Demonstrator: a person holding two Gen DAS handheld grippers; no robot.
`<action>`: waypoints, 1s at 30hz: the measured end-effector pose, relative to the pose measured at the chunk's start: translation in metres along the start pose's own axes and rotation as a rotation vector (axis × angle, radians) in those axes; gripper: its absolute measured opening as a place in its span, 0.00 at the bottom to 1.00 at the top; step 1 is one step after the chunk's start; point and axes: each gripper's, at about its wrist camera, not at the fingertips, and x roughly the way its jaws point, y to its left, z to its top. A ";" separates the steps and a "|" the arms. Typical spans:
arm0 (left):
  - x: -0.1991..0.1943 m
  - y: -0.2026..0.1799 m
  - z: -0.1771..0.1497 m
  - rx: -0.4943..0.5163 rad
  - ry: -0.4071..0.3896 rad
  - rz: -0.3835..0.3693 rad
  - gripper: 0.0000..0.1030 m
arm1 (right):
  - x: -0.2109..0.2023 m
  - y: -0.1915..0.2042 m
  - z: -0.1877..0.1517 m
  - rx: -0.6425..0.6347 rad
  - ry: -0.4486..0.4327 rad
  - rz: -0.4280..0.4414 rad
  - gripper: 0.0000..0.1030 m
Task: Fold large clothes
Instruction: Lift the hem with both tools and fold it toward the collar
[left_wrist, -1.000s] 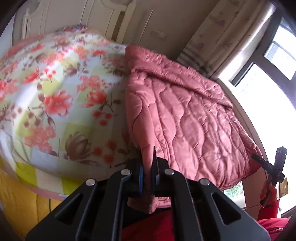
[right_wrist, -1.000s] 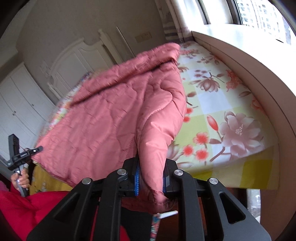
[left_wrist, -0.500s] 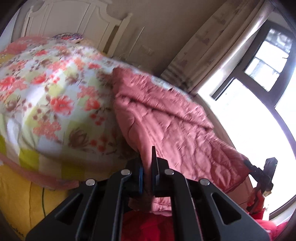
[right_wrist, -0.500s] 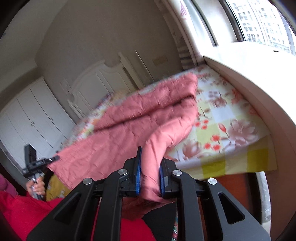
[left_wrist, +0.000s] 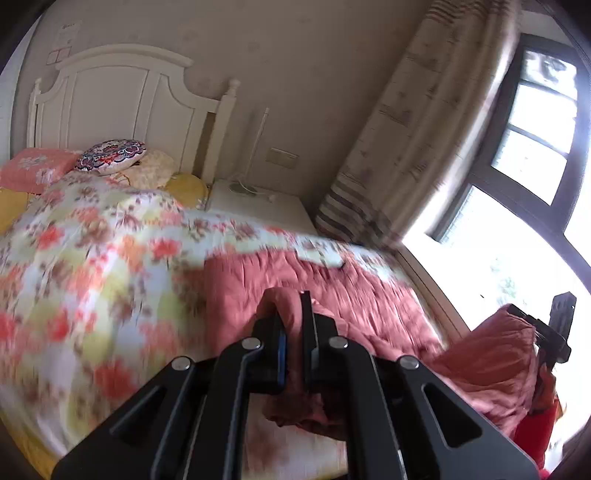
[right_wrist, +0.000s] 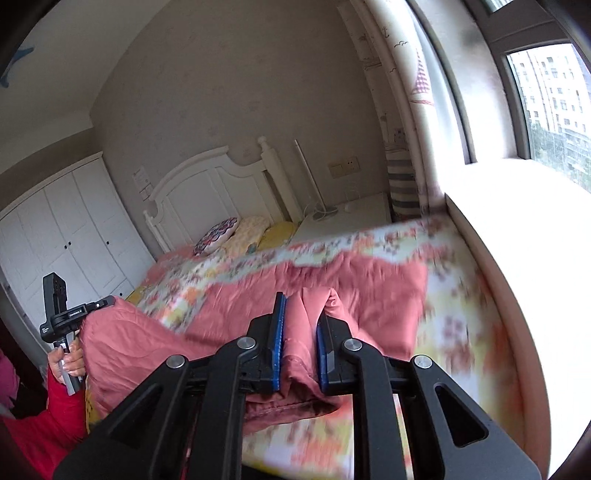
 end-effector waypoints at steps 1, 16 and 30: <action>0.018 0.002 0.020 -0.003 0.009 0.011 0.06 | 0.015 -0.006 0.017 0.012 0.013 0.000 0.15; 0.307 0.119 0.093 -0.159 0.300 0.303 0.06 | 0.281 -0.143 0.081 0.258 0.311 -0.256 0.15; 0.358 0.123 0.067 -0.081 0.372 0.363 0.08 | 0.249 -0.127 0.097 0.147 0.146 -0.586 0.30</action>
